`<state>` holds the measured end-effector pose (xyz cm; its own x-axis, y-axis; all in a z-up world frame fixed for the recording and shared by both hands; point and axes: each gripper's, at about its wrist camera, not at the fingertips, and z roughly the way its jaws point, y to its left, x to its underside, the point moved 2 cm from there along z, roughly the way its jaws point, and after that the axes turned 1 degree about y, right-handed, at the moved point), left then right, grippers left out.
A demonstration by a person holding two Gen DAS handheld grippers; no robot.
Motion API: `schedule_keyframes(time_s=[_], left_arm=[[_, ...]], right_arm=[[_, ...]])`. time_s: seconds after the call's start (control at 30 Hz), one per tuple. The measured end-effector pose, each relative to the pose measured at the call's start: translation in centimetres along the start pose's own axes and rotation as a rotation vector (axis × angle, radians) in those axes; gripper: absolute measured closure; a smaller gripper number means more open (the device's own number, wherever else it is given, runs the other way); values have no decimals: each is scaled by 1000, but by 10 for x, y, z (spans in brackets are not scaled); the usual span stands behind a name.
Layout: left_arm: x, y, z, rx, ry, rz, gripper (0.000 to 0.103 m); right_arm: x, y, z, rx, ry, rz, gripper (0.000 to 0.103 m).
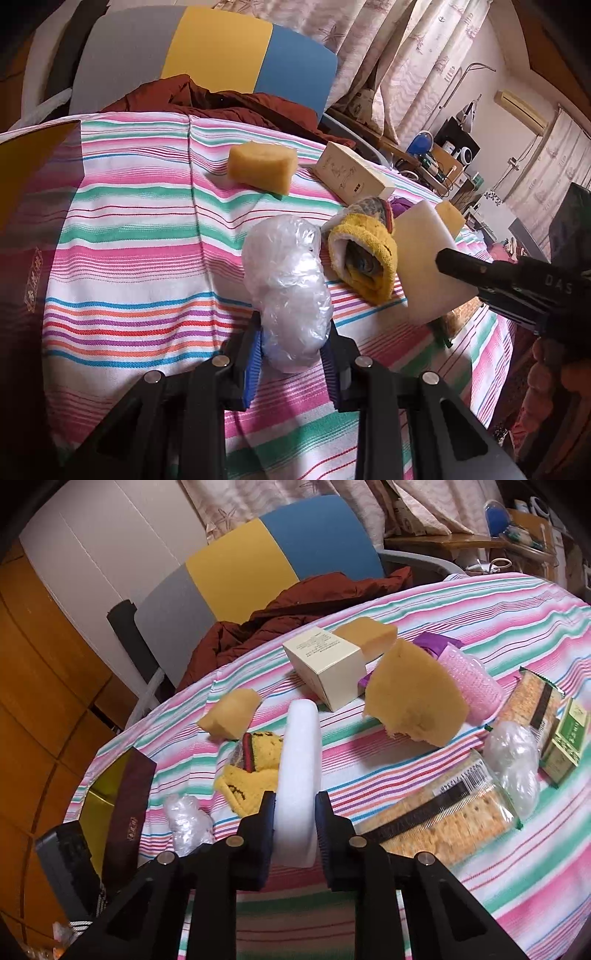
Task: Organize objects
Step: 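Grasp the white foam block with the right tool while the left tool carries the bag toward the tin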
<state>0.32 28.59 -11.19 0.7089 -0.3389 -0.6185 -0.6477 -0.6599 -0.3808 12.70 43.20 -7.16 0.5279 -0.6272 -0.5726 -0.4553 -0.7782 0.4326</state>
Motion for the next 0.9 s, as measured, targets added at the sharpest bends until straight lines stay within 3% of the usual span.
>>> schedule_keyframes(time_s=[0.27,0.57,0.73,0.9], left_arm=[[-2,-5,-22,-2,-35,3,75],[1,-3,-84,28,-115,-31,75],[5,22,-121,-27,-161,-66,75],[11,57,-153,-128,-179,-94,75]], right_arm=[[2,14,-28,-5,-53,-27,82],[9,60,-42,-100,-65,-91,82],[21,99,-38,-185,-40,-133,82],[35,143,-27,-268,4,-188,82]])
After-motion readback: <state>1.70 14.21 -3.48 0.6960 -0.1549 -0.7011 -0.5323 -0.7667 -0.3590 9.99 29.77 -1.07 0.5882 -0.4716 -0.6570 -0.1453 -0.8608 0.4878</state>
